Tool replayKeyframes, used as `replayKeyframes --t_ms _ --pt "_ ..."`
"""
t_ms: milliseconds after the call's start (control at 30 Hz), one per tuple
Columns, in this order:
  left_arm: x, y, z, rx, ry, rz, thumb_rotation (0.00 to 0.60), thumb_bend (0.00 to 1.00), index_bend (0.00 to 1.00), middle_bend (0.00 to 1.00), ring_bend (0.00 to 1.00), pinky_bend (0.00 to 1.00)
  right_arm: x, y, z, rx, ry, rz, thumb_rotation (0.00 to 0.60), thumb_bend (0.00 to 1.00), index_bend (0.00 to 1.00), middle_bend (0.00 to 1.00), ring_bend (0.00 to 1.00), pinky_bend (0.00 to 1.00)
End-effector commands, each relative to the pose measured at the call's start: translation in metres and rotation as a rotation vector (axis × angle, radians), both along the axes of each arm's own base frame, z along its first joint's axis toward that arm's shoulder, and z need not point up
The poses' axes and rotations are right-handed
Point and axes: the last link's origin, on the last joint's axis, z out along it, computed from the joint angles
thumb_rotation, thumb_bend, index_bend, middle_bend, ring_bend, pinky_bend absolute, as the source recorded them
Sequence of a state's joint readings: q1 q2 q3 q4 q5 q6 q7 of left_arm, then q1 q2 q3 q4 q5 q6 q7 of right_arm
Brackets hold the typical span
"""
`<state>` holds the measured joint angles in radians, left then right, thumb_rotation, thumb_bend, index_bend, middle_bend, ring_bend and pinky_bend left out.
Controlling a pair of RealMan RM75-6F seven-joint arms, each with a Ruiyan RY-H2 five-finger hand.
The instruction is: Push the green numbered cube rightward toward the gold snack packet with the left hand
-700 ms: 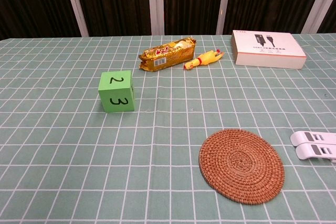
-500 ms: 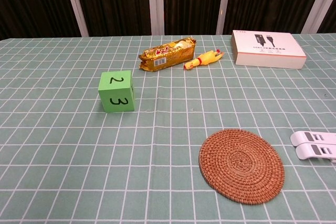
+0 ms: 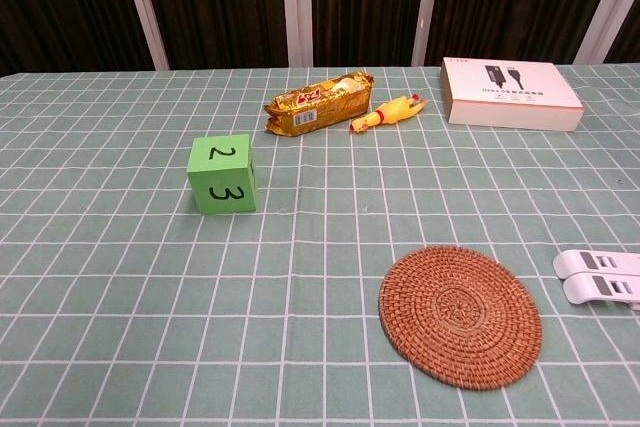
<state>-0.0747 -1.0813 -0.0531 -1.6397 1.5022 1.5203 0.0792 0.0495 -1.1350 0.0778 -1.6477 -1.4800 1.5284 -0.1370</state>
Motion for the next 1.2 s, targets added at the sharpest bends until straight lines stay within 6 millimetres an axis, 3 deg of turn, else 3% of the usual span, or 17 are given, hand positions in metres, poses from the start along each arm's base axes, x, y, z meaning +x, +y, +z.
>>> replayKeyframes --t_ms 33,167,267,367,533,567,633,767,933,1033,1200 --pt "-0.002 -0.002 0.003 0.005 -0.006 0.000 0.600 0.16 0.13 0.06 0.00 0.10 0.001 0.001 -0.001 0.008 -0.001 0.004 0.600 0.07 0.05 0.00 0.00 0.00" --pt "-0.004 0.001 0.008 0.023 -0.019 0.005 0.600 0.16 0.13 0.07 0.00 0.11 0.002 0.001 -0.005 0.028 0.006 0.006 0.600 0.07 0.05 0.00 0.00 0.00" --pt "-0.003 0.006 0.008 0.004 -0.010 -0.004 0.600 0.16 0.13 0.14 0.01 0.15 0.002 0.000 -0.004 0.023 -0.002 0.005 0.600 0.07 0.05 0.00 0.00 0.00" --pt "0.002 0.019 0.012 -0.058 0.014 -0.012 0.600 0.22 0.13 0.29 0.11 0.27 0.000 0.000 -0.003 0.018 -0.007 -0.002 0.600 0.07 0.05 0.00 0.00 0.00" --pt "0.032 0.064 0.028 -0.118 0.043 -0.034 0.600 0.33 0.13 0.45 0.29 0.43 0.000 -0.003 -0.006 0.023 -0.007 -0.011 0.600 0.07 0.05 0.00 0.00 0.00" --pt "0.048 0.086 0.026 -0.175 0.072 -0.051 0.600 0.34 0.13 0.46 0.31 0.45 0.001 -0.003 -0.009 0.030 -0.001 -0.005 0.600 0.07 0.05 0.00 0.00 0.00" --pt "0.063 0.106 0.022 -0.262 0.063 -0.011 0.600 0.36 0.13 0.50 0.35 0.49 0.002 -0.004 -0.012 0.033 0.006 -0.003 0.600 0.07 0.05 0.00 0.00 0.00" --pt "0.078 0.128 0.012 -0.389 0.028 0.074 0.600 0.45 0.14 0.60 0.43 0.55 0.002 -0.005 -0.017 0.043 0.021 -0.012 0.600 0.07 0.05 0.00 0.00 0.00" --pt "0.086 0.147 -0.003 -0.466 -0.010 0.145 0.600 0.70 0.20 0.76 0.59 0.64 0.000 -0.008 -0.022 0.057 0.034 -0.026 0.600 0.07 0.05 0.00 0.00 0.00" --pt "0.091 0.153 -0.015 -0.521 -0.030 0.193 0.600 0.82 0.21 0.81 0.65 0.67 0.000 -0.010 -0.025 0.064 0.040 -0.033 0.600 0.07 0.05 0.00 0.00 0.00" --pt "0.104 0.164 -0.031 -0.589 -0.095 0.255 0.600 0.90 0.21 0.84 0.69 0.69 -0.003 -0.014 -0.029 0.073 0.048 -0.053 0.600 0.07 0.05 0.00 0.00 0.00"
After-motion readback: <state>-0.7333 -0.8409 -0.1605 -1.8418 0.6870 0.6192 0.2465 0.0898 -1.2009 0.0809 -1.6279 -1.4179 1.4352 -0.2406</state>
